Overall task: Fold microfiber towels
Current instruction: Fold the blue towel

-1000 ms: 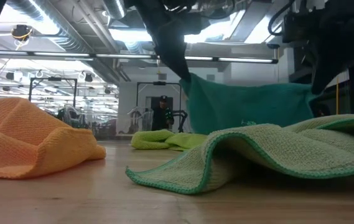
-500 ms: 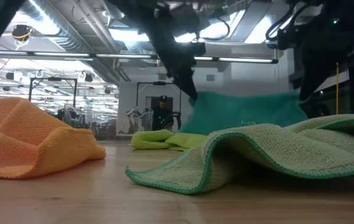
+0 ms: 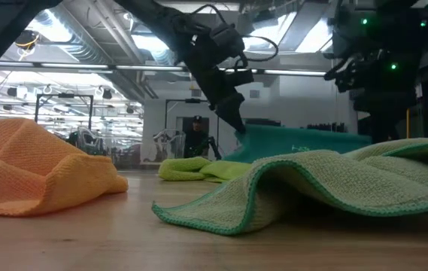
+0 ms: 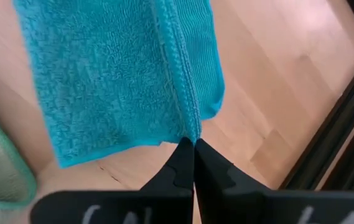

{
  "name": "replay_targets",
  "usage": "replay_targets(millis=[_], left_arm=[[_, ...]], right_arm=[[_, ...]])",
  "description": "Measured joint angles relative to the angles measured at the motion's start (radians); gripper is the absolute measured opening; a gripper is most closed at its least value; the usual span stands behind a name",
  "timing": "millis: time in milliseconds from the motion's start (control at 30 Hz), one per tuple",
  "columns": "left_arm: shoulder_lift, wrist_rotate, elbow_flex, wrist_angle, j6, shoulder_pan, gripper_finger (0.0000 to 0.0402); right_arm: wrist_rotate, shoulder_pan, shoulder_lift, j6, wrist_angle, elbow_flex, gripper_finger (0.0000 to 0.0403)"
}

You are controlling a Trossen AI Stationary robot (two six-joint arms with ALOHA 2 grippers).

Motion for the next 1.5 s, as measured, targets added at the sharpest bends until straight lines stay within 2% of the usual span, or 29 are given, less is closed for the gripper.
replay_targets(millis=[233,400,633,833,967,1100,1300,1400,1500], left_arm=[[0.056,-0.012,-0.001,0.093,0.049,-0.010,0.0000],[0.074,-0.093,-0.001,0.141,0.093,-0.008,0.0000],[0.074,-0.103,-0.001,0.147,0.109,0.010,0.0005],[0.074,-0.095,-0.001,0.148,0.104,0.026,0.0048],[0.074,-0.097,-0.001,0.148,0.102,0.038,0.0077],[0.072,-0.125,-0.001,0.150,0.100,0.042,0.0089],[0.037,-0.238,0.000,0.119,0.094,0.017,0.0091],[0.001,-0.244,0.000,0.029,0.069,-0.002,0.0091],[-0.052,-0.242,0.000,-0.089,-0.006,-0.015,0.0091]], right_arm=[[-0.006,-0.050,0.000,-0.006,0.040,-0.036,0.0000],[0.016,-0.074,0.000,-0.007,0.047,-0.055,0.0004],[0.048,-0.102,0.000,-0.009,0.051,-0.062,0.0065],[0.048,-0.118,0.000,-0.009,0.051,-0.062,0.0122],[0.048,-0.118,0.000,-0.009,0.051,-0.062,0.0141],[0.040,-0.118,0.000,-0.011,0.051,-0.062,0.0145],[0.036,-0.118,0.000,-0.024,0.049,-0.062,0.0141],[0.014,-0.129,0.000,0.023,0.046,-0.062,0.0135],[0.087,-0.141,-0.001,0.111,0.032,-0.062,0.0129]])
